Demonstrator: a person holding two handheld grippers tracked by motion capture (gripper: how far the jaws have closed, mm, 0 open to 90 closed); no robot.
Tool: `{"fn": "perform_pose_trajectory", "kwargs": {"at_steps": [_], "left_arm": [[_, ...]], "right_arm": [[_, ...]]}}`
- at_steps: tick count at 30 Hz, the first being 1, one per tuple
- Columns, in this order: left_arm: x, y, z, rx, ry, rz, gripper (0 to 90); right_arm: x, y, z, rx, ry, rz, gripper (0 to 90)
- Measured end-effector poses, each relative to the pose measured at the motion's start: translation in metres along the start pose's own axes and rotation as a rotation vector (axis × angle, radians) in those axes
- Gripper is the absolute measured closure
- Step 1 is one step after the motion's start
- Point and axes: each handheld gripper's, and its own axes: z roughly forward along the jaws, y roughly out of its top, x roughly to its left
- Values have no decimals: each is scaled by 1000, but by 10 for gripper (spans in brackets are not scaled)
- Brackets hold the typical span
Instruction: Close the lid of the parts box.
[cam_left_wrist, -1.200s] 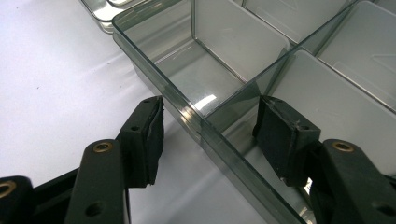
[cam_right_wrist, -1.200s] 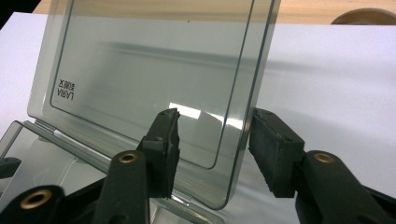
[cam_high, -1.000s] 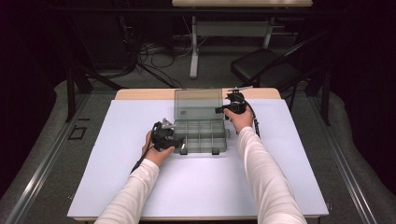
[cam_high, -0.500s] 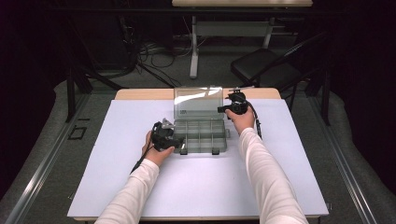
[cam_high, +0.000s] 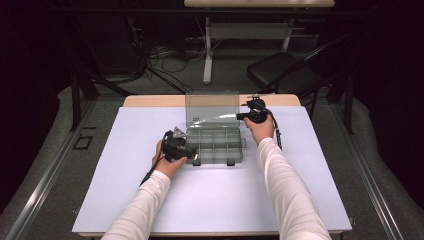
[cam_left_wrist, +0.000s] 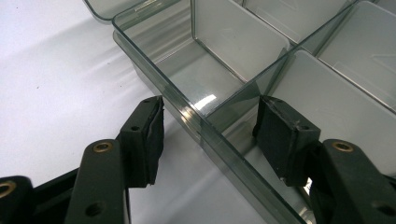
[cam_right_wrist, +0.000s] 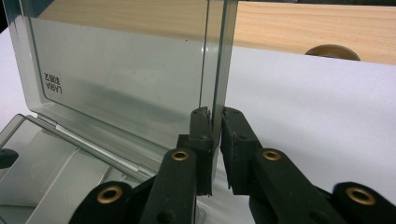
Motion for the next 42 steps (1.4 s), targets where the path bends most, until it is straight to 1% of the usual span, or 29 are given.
{"fn": "perform_pose_trajectory", "kwargs": {"at_steps": [2, 5, 10, 21, 27, 29, 35, 37, 39, 40, 42], "left_arm": [[0, 0, 0, -1, -1, -2, 425], [0, 0, 0, -2, 0, -3, 426], [0, 0, 0, -1, 2, -4, 426], [0, 0, 0, 0, 0, -4, 427], [0, 0, 0, 0, 1, -5, 427], [0, -1, 0, -3, 0, -8, 427], [-1, 0, 0, -4, 7, -12, 428], [-2, 0, 0, 0, 13, -12, 430], [-1, 1, -2, 10, 10, -9, 428], [-1, 1, -2, 8, 14, -16, 420], [0, 2, -4, -15, 21, -35, 385]], "right_arm": [[0, -1, 0, -4, -1, 3, 843], [0, -2, -1, -18, 0, -7, 846], [1, -6, -2, -44, -8, -34, 848], [4, -20, -5, -150, -17, -65, 851], [6, -26, -6, -193, -23, -79, 852], [6, -27, -6, -202, -27, -86, 852], [7, -29, -5, -217, -36, -86, 852], [7, -29, -5, -218, -37, -84, 852], [7, -29, -5, -219, -40, -88, 852], [7, -29, -5, -220, -40, -88, 852], [8, -29, -5, -220, -41, -85, 852]]}}
